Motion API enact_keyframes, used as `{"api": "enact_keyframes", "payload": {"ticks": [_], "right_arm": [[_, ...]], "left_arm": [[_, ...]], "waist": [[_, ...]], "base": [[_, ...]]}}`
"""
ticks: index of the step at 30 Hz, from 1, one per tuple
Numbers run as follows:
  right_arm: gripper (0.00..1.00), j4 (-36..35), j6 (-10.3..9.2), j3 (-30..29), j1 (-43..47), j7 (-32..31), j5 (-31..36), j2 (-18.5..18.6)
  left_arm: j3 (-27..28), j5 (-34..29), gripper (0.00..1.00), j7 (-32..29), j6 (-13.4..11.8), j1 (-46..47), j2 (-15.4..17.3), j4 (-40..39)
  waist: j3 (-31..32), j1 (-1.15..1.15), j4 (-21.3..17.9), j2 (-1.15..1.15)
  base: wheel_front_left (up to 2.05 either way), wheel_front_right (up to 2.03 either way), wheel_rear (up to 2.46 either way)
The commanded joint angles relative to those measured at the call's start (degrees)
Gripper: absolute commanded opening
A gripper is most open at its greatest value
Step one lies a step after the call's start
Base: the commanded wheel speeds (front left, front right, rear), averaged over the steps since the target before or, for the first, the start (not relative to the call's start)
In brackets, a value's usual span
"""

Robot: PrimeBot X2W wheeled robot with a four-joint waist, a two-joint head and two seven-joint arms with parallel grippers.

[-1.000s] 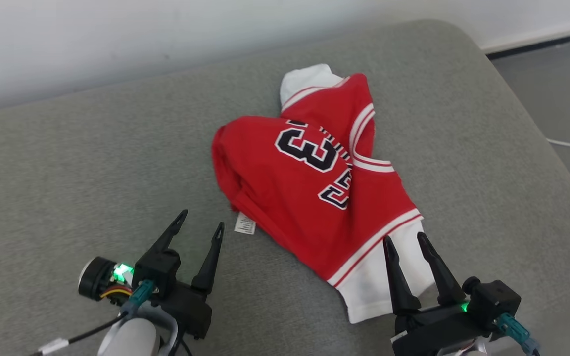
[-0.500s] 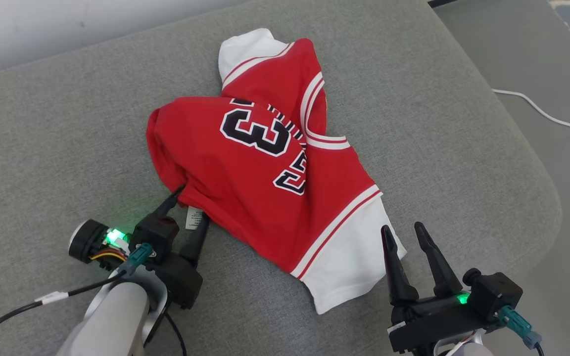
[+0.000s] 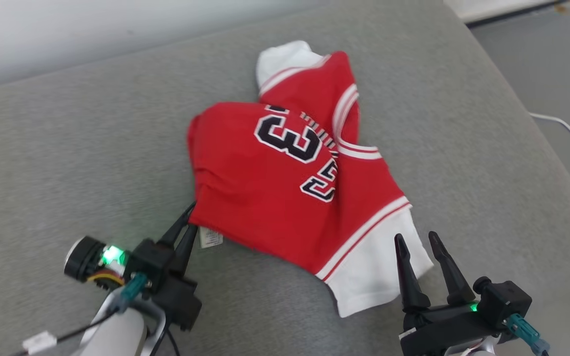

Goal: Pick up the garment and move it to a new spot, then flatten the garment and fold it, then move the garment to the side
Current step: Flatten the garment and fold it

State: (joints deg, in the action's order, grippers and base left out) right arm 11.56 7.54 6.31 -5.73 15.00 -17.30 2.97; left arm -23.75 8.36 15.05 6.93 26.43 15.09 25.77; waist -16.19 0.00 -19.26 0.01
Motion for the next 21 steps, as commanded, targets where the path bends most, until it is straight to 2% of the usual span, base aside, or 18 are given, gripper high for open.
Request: {"api": "enact_keyframes", "payload": {"ticks": [1, 10, 16, 17, 18, 19, 21], "right_arm": [[1.0, 0.0, -0.11, -0.5, 0.8, 0.3, 0.5, -0.2], [1.0, 1.0, -0.11, -2.7, 2.6, 0.2, 2.0, 0.0], [1.0, 1.5, -0.11, -3.3, 3.6, 0.3, 2.1, 0.7], [1.0, 1.7, -0.11, -3.2, 3.7, 0.2, 2.1, 0.8], [1.0, 1.8, -0.11, -3.3, 3.7, 0.3, 2.0, 1.1], [1.0, 1.9, -0.11, -3.5, 3.8, 0.3, 2.0, 1.2], [1.0, 1.9, -0.11, -3.7, 4.2, 0.2, 1.8, 1.4]], "left_arm": [[0.2, -0.8, 0.0, 0.2, -0.4, -2.1, 0.5, -1.4], [-0.9, -2.6, 0.0, 0.2, -2.5, -13.3, 2.9, -8.0], [-3.3, -1.5, 0.0, 0.2, -2.8, -18.9, 0.2, -7.1], [-3.6, -1.1, 0.06, 0.2, -2.8, -19.4, -0.4, -6.7], [-3.9, -0.4, 0.86, 0.2, -2.9, -20.2, -1.8, -6.4], [-4.0, -0.1, 1.0, 0.2, -3.0, -20.6, -2.5, -6.5], [-3.6, 0.4, 1.0, 0.2, -3.4, -21.3, -3.5, -7.4]], "waist": [[3.9, 0.0, 4.6, -0.01], [7.1, 0.0, 10.6, -0.01], [8.4, 0.0, 13.1, -0.01], [8.6, 0.0, 13.4, -0.01], [9.1, 0.0, 13.9, -0.01], [9.3, 0.0, 14.2, -0.01], [9.6, 0.0, 14.8, -0.01]], "base": [[0.0, 0.0, 0.0], [0.0, 0.0, 0.0], [0.0, 0.0, 0.0], [0.0, 0.0, 0.0], [0.0, 0.0, 0.0], [0.0, 0.0, 0.0], [0.0, 0.0, 0.0]]}}
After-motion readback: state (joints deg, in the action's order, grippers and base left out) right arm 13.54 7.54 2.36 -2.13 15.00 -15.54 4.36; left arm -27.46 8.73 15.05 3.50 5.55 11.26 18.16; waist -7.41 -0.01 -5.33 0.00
